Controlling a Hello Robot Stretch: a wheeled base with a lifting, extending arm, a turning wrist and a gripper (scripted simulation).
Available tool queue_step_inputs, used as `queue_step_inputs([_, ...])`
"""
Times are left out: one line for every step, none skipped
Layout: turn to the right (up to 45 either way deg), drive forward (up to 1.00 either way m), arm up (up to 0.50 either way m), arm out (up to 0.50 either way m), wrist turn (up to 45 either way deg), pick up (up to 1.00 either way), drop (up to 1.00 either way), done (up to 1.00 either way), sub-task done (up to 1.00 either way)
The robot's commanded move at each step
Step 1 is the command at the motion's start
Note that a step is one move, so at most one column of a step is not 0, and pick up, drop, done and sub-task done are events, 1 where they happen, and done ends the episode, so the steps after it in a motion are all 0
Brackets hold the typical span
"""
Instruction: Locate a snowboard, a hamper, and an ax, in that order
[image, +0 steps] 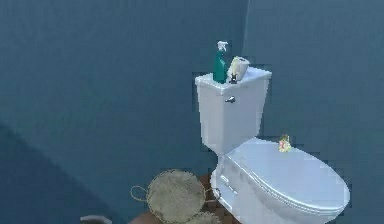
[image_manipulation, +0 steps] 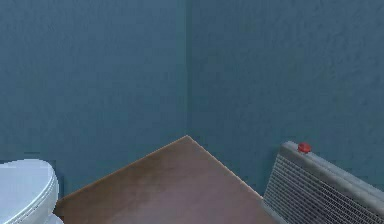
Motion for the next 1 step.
queue_step_inputs([0.0,0.0,0.0,0.0,0.0,0.0,0.0,0.0,1.0])
